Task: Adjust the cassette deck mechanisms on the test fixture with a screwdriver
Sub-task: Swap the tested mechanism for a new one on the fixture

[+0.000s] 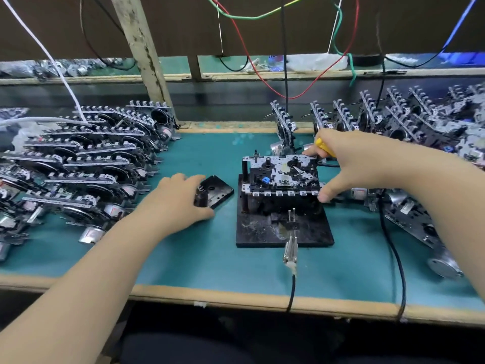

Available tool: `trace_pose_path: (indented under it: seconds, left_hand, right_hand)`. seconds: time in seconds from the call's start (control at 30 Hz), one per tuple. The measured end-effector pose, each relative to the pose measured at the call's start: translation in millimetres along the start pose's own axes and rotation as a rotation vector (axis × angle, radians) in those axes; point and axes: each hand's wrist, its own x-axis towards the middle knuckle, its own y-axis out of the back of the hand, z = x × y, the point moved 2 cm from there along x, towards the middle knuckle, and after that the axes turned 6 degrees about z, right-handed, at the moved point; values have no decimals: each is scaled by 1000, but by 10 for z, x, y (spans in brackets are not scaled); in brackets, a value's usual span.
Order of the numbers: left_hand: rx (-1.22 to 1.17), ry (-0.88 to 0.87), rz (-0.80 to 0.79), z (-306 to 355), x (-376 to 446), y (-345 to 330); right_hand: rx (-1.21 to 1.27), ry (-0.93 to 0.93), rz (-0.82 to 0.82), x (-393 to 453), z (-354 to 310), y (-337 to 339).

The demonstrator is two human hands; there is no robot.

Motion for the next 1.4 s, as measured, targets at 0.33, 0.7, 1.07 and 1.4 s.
trace_pose_path:
  seconds: [0.33, 0.7, 1.07, 1.4]
  left_hand:
    - [-561, -502, 253, 731, -40, 576]
    - [-338, -602, 155, 873, 68, 342]
    - [-253, -637, 186, 845, 2, 403]
    - [-324, -589, 286, 659, -121, -14]
  right_hand:
    - [56, -16, -3, -35, -1, 18]
    - [333, 88, 396, -318, -175, -75]
    - [659, -40, 594, -335, -97, -410]
    - [724, -63, 590, -394, -96, -490]
